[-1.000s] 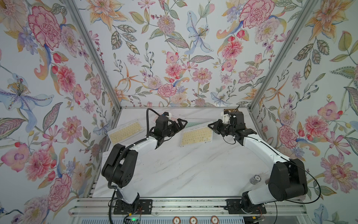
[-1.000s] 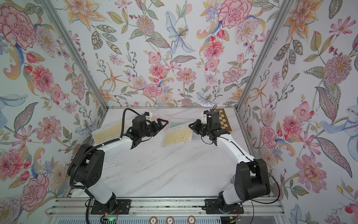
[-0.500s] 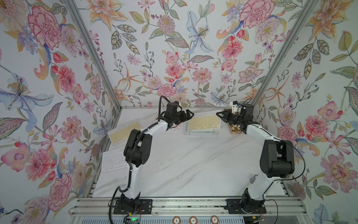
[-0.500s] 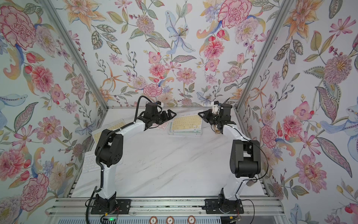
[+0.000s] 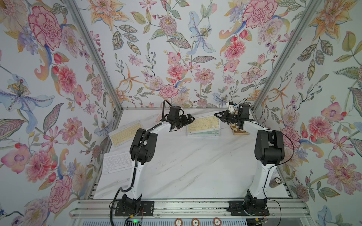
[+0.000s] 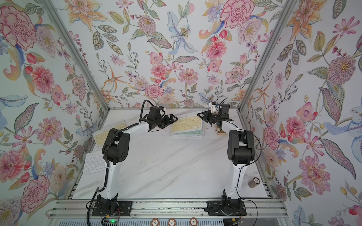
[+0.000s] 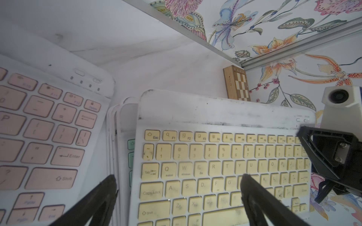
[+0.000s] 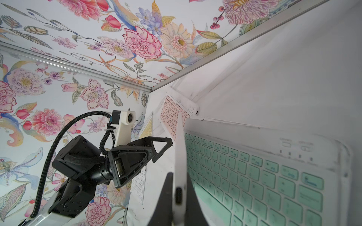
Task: Stack the numeric keypads
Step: Place the numeric keypad at the numeric keypad.
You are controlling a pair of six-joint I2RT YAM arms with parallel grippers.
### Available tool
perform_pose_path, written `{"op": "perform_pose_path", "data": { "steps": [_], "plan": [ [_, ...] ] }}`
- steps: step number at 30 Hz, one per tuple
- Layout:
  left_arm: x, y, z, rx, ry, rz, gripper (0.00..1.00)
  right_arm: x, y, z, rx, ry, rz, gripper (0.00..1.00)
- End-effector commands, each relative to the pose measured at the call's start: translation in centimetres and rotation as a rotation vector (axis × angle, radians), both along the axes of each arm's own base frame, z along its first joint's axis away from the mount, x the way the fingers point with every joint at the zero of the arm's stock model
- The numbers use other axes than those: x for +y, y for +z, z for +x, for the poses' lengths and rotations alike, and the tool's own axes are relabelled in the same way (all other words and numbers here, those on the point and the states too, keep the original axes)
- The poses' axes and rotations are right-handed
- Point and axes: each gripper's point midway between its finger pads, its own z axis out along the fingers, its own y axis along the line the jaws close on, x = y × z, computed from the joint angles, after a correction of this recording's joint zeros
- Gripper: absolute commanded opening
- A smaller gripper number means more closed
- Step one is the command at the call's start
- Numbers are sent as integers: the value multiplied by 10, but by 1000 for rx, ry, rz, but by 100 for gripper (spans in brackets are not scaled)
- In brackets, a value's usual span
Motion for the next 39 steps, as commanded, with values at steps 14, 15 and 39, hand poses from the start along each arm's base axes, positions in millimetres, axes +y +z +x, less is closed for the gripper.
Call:
{"op": "perform_pose_path", "data": {
  "steps": [14, 15, 39],
  "plan": [
    [-3, -20, -2, 45, -17, -31, 99, -1, -22, 7, 1, 99, -4, 5],
    [-3, -21, -3, 46, -16, -30, 99, -2, -25, 8, 5, 99, -5, 6],
    [-16, -30, -12, 70, -36, -24, 99, -14, -56, 18, 61, 103, -33, 20]
  ]
}}
